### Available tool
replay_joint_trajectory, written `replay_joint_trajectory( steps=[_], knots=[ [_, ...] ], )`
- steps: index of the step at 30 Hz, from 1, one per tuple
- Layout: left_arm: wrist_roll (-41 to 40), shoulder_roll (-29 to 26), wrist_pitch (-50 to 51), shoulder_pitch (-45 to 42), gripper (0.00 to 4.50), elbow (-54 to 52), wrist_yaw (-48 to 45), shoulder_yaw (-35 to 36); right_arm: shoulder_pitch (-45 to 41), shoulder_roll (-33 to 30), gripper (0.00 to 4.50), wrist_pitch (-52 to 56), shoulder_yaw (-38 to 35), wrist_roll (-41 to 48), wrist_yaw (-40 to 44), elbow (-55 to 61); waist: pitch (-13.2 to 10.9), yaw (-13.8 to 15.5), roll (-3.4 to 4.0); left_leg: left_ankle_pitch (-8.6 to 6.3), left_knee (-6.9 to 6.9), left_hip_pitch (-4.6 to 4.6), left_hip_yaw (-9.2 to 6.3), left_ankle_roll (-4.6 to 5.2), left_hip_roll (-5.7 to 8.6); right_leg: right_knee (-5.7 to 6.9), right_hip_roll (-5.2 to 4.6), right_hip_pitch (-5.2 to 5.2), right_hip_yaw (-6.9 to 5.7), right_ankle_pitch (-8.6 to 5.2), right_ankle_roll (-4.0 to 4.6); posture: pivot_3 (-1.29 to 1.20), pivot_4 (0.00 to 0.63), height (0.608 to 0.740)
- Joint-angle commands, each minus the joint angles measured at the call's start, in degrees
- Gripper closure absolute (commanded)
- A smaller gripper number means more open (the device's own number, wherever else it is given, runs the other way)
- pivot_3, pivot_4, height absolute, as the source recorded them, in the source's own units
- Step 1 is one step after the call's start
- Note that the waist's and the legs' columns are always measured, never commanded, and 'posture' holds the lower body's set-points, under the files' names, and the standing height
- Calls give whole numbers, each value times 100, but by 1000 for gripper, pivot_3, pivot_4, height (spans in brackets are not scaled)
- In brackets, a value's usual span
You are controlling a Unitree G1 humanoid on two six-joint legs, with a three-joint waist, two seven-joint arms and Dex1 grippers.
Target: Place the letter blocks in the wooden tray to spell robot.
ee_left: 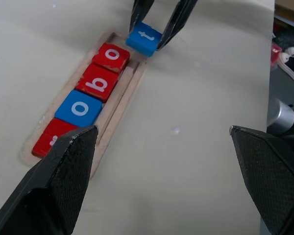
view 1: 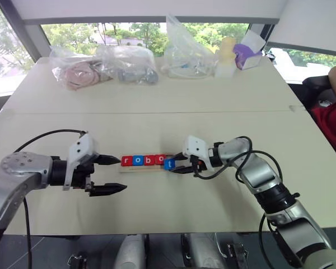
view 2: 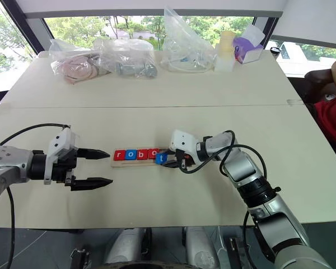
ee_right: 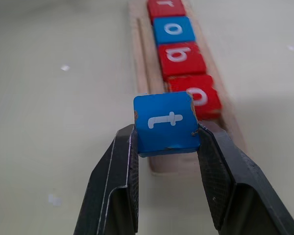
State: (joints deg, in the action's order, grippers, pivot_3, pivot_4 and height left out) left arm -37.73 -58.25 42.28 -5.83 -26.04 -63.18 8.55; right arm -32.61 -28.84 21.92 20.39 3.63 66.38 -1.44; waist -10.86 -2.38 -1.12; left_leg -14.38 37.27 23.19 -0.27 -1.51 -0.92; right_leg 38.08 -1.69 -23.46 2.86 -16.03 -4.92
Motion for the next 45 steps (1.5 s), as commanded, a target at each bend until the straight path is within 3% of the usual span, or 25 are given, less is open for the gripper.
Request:
replay_joint_trajectory(
  steps=[1,11,40,45],
  knots=[
    [-131,26,49,8,0,-184,130,223,-140,-109,3385,71,-71,141,150,83,0,-1,0,0,-1,0,0,0,0,0,0,-1,0,0,0,0,150,735],
    [-359,180,156,-69,0,-288,334,231,-557,62,3385,420,4,-49,-96,-505,0,-10,0,0,-1,-1,-1,0,-1,1,3,-1,-1,0,0,0,150,735],
    [-269,199,31,84,0,-313,555,149,-697,520,3385,243,275,-195,-157,-869,0,-25,-1,0,-5,-3,-1,0,-2,1,4,-1,-1,1,1,0,150,735],
    [-248,223,3,73,0,-284,588,111,-726,633,858,178,141,-202,-380,-916,0,-16,0,0,-5,-4,-1,0,-3,2,5,-1,-1,1,1,0,150,735]
  ],
)
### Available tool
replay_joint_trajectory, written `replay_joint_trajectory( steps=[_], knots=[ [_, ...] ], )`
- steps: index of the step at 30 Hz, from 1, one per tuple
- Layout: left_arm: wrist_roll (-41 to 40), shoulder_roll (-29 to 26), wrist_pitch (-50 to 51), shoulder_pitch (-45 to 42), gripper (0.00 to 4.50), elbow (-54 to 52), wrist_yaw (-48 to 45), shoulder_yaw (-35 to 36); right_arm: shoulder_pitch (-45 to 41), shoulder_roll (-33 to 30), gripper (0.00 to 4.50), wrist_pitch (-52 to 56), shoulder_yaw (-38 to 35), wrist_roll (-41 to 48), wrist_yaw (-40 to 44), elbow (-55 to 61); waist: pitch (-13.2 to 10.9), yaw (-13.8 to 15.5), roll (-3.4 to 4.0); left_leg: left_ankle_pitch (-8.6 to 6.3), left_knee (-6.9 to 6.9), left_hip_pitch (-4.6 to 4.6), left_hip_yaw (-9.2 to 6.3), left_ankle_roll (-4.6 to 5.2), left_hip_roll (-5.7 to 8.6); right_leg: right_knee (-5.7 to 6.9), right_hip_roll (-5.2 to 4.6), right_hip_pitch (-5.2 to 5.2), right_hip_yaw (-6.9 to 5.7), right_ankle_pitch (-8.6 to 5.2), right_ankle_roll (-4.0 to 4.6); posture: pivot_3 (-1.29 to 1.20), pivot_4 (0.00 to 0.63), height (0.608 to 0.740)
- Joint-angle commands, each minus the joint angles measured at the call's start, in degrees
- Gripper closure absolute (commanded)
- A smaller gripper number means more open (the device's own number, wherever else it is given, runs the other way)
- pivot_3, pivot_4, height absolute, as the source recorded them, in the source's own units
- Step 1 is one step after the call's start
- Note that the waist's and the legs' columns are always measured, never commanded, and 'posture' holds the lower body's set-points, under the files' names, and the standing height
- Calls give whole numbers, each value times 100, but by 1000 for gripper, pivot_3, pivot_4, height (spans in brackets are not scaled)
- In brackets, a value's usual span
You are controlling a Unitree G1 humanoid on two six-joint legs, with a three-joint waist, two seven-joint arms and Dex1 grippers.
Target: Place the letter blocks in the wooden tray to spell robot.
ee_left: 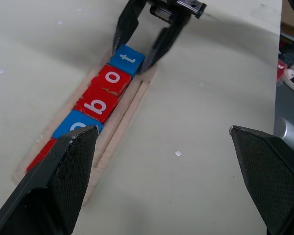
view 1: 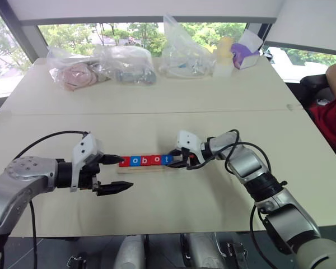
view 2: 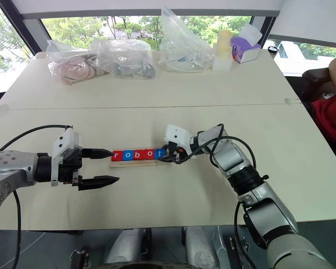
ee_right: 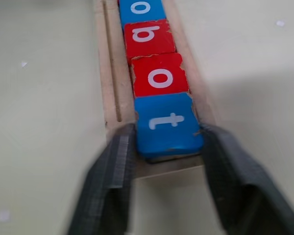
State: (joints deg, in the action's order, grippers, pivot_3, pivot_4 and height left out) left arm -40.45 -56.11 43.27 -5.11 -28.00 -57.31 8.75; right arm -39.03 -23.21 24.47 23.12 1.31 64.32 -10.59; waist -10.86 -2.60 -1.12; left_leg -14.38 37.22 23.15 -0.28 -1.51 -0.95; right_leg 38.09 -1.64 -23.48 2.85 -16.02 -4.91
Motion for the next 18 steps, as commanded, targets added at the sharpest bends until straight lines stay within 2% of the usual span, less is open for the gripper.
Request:
replay_joint_trajectory(
  steps=[1,2,9,14,18],
  knots=[
    [25,10,-100,4,0,-84,0,92,-92,82,317,-89,-159,32,-214,-4,0,8,0,0,0,1,0,0,0,0,0,0,0,0,0,0,150,735],
    [22,10,-102,14,0,-85,-1,103,-92,68,18,-77,-172,40,-223,24,0,10,0,0,0,1,0,0,1,0,-1,0,0,0,0,0,150,735],
    [6,-15,-109,37,0,-45,-19,191,155,-182,18,366,-596,363,-346,755,0,21,0,0,0,7,-1,0,4,-2,-6,-1,-1,0,0,0,150,735],
    [5,-31,-110,48,0,-12,-33,221,257,-220,18,515,-1018,475,-776,951,0,8,0,0,-1,6,-2,0,2,-1,-4,-2,-1,0,0,0,150,735],
    [11,-29,-96,-42,0,36,-28,169,314,-359,18,69,-846,190,-922,704,0,12,0,0,0,6,-1,0,2,-2,-4,-2,-1,0,0,0,150,735]
  ],
)
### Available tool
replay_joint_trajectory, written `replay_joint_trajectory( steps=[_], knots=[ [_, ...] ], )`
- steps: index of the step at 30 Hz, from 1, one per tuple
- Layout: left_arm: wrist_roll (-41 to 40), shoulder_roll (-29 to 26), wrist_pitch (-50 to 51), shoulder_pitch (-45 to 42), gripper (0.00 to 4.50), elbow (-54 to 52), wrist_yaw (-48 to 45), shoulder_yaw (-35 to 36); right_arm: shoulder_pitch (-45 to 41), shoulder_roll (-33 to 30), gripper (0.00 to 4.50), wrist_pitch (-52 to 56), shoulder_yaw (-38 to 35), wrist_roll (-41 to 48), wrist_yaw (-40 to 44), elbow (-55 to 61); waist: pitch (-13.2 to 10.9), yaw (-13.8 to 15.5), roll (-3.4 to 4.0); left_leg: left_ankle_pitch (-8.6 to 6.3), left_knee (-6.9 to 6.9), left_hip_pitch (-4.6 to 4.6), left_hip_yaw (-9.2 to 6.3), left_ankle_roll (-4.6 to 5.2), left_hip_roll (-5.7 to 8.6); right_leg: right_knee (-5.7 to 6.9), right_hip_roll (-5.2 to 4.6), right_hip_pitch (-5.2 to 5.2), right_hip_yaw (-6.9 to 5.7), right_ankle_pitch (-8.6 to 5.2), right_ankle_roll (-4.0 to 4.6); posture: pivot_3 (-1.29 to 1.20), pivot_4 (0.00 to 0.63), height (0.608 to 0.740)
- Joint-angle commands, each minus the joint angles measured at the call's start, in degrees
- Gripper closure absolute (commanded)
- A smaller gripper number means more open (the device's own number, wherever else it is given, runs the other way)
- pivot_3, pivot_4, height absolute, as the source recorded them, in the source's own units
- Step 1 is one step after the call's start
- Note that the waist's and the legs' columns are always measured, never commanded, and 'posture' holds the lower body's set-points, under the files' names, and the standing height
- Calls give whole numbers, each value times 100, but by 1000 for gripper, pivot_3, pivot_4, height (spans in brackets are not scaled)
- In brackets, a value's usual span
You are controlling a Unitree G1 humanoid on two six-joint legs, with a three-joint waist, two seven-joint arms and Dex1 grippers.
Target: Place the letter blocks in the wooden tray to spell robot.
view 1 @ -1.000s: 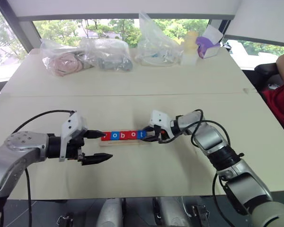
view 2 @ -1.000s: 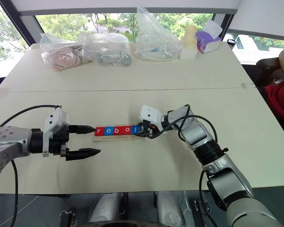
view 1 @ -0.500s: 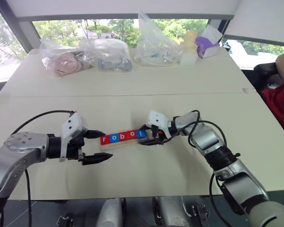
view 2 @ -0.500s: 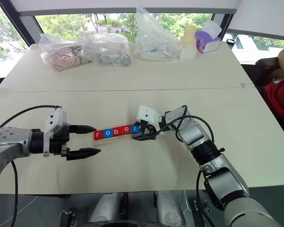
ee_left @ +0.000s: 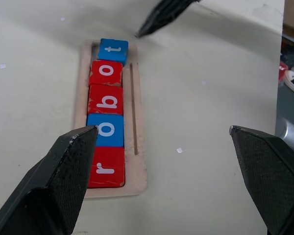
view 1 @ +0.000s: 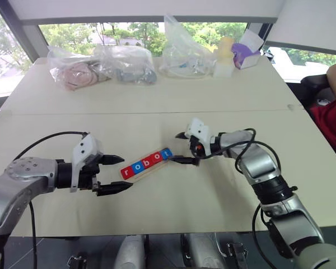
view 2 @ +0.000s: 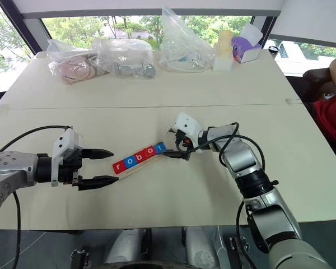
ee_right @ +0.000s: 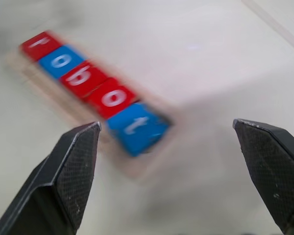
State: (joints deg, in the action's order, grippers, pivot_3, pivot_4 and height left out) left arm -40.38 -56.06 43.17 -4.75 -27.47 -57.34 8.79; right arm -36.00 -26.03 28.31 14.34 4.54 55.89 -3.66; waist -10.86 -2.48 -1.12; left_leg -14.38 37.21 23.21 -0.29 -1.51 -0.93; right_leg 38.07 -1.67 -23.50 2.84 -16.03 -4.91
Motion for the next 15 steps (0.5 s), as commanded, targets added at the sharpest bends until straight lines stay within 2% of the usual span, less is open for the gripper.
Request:
replay_joint_trajectory(
  steps=[1,15],
  knots=[
    [5,-34,-84,-93,0,-9,-26,157,21,-92,18,-380,67,-158,-77,-22,0,0,0,0,0,0,1,0,0,0,0,-1,0,0,0,0,150,735],
    [1,-25,-8,-87,0,-60,58,173,-159,158,18,-951,347,-389,-216,-637,0,-1,0,0,0,1,1,0,0,0,1,-1,0,0,-1,0,150,735]
  ],
)
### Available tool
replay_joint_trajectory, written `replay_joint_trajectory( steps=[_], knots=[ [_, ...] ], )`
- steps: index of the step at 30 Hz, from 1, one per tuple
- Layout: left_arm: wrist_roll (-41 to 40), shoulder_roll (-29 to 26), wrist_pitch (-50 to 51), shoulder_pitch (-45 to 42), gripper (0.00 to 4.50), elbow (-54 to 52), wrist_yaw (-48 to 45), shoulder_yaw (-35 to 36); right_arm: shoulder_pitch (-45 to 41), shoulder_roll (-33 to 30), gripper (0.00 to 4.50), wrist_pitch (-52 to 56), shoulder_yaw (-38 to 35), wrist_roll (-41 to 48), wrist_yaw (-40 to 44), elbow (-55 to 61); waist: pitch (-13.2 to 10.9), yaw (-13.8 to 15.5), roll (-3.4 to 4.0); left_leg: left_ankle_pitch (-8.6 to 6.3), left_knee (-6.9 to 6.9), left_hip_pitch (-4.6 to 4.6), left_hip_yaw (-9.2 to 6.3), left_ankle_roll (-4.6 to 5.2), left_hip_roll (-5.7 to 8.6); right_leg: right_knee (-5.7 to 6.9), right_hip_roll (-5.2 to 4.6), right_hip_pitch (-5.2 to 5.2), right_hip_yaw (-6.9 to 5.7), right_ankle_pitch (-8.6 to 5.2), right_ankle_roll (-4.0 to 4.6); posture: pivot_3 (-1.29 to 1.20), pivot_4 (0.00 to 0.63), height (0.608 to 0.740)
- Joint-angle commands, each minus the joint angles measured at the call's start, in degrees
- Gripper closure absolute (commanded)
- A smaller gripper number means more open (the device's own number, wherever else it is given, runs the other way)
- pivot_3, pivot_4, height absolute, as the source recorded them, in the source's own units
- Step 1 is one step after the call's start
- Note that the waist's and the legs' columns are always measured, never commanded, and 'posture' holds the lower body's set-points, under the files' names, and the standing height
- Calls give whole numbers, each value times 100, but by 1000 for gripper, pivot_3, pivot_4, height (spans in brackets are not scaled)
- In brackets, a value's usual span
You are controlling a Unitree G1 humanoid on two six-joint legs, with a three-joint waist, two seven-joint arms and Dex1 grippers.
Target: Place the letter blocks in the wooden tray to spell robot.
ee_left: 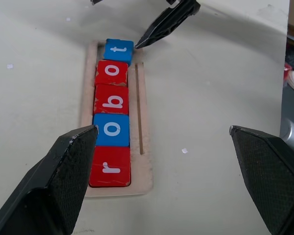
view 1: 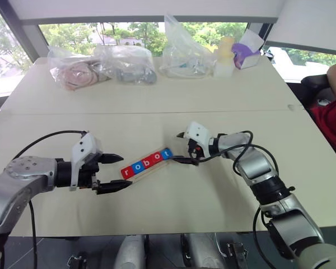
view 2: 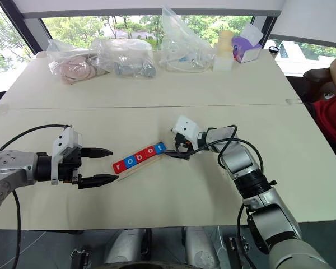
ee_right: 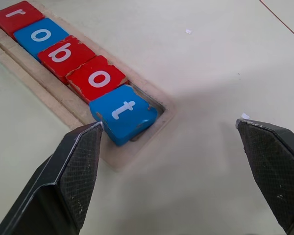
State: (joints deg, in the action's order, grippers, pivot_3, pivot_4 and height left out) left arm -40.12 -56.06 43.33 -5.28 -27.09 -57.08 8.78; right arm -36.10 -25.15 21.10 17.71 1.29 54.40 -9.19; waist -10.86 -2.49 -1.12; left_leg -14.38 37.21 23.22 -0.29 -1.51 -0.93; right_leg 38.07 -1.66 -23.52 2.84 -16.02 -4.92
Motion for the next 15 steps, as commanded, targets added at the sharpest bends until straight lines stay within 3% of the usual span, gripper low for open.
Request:
replay_joint_trajectory(
  steps=[1,9,15],
  knots=[
    [-28,-23,-20,-34,0,-102,39,176,-187,94,18,-298,14,-110,-116,-177,0,-1,0,0,0,0,0,0,0,0,0,0,0,0,0,0,150,735],
    [-78,-1,28,-22,0,-153,120,187,-332,167,18,-486,-46,-143,-176,-357,0,-1,0,0,0,0,0,0,0,0,0,0,0,0,0,0,150,735],
    [-297,-18,199,24,0,-180,193,357,-60,-70,18,-124,-164,119,175,304,0,3,0,0,0,2,0,0,0,0,-2,0,0,0,0,0,150,735]
  ],
)
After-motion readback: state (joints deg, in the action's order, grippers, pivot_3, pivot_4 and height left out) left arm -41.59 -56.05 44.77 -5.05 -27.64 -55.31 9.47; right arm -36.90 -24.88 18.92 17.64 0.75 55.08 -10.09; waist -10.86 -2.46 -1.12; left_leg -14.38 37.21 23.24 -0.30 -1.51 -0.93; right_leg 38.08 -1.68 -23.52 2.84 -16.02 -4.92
